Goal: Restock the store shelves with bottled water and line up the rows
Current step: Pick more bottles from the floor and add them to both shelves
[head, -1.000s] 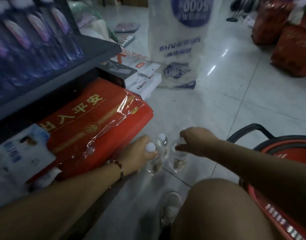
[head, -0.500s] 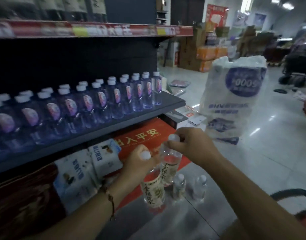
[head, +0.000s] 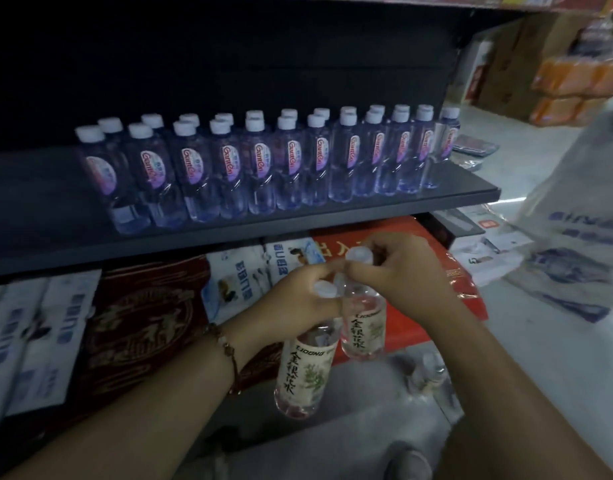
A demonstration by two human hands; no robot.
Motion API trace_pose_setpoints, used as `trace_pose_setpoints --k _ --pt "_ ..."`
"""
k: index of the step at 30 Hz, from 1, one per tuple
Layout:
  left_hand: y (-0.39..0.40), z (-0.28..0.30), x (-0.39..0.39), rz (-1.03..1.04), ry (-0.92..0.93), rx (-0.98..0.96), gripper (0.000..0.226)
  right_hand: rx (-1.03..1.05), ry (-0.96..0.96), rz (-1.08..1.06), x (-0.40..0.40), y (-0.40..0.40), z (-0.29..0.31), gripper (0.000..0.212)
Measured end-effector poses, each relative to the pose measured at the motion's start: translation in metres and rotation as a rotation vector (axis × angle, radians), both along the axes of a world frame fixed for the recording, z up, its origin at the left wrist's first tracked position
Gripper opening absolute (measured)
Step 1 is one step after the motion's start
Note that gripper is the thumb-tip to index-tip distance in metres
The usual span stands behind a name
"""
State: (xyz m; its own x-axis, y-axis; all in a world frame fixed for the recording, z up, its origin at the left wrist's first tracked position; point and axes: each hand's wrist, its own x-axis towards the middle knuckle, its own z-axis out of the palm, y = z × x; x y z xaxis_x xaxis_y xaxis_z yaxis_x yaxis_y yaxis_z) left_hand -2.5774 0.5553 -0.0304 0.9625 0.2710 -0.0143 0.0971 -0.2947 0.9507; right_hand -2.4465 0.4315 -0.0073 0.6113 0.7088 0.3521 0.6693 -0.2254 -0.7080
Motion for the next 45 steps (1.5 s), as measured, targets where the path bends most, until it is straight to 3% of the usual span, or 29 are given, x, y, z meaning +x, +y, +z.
trace_pose_setpoints --k 5,7,9,11,14,17,20,24,33,35,38,39,41,43,45 --pt "0.006 0.005 -0.016 0.126 -0.105 -0.038 0.040 0.125 0.051 0.090 -0.015 0.019 0.005 0.030" --pt "0.011 0.007 -0.020 0.172 -0.140 -0.073 0.047 0.105 0.115 0.127 -0.014 0.018 0.006 0.051" --pt "0.019 0.011 -0.025 0.206 -0.155 -0.094 0.047 -0.026 0.327 0.245 -0.009 0.013 -0.001 0.085" --pt "0.031 0.012 -0.030 0.249 -0.150 -0.128 0.045 -0.146 0.534 0.421 -0.011 0.013 -0.011 0.099" --pt "0.044 0.013 -0.037 0.276 -0.140 -0.161 0.042 -0.163 0.526 0.420 -0.018 0.025 -0.021 0.070" --pt "0.055 0.021 -0.042 0.367 -0.165 -0.240 0.062 -0.173 0.608 0.352 -0.018 0.030 -0.029 0.049" --pt "0.074 0.033 -0.048 0.515 -0.221 -0.344 0.066 -0.154 0.830 0.358 -0.014 0.027 -0.036 0.056" --pt "0.093 0.043 -0.060 0.676 -0.309 -0.555 0.037 -0.099 1.105 0.455 -0.012 0.022 -0.039 0.076" --pt "0.083 0.050 -0.065 0.764 -0.341 -0.526 0.043 0.050 1.612 0.580 -0.049 0.041 -0.057 0.087" --pt "0.076 0.054 -0.067 0.699 -0.435 -0.436 0.052 0.117 1.683 0.598 -0.054 0.040 -0.055 0.081" --pt "0.075 0.057 -0.073 0.495 -0.534 -0.338 0.074 0.291 1.847 0.682 -0.057 0.038 -0.042 0.047" --pt "0.072 0.055 -0.072 0.433 -0.501 -0.363 0.080 0.323 1.874 0.693 -0.055 0.037 -0.038 0.040" --pt "0.065 0.046 -0.066 0.373 -0.346 -0.363 0.093 0.327 1.802 0.674 -0.051 0.033 -0.027 0.045" --pt "0.057 0.039 -0.058 0.395 -0.197 -0.254 0.088 0.310 1.672 0.691 -0.047 0.029 -0.020 0.064" --pt "0.052 0.039 -0.053 0.453 -0.166 -0.211 0.077 0.297 1.600 0.689 -0.044 0.027 -0.012 0.075"
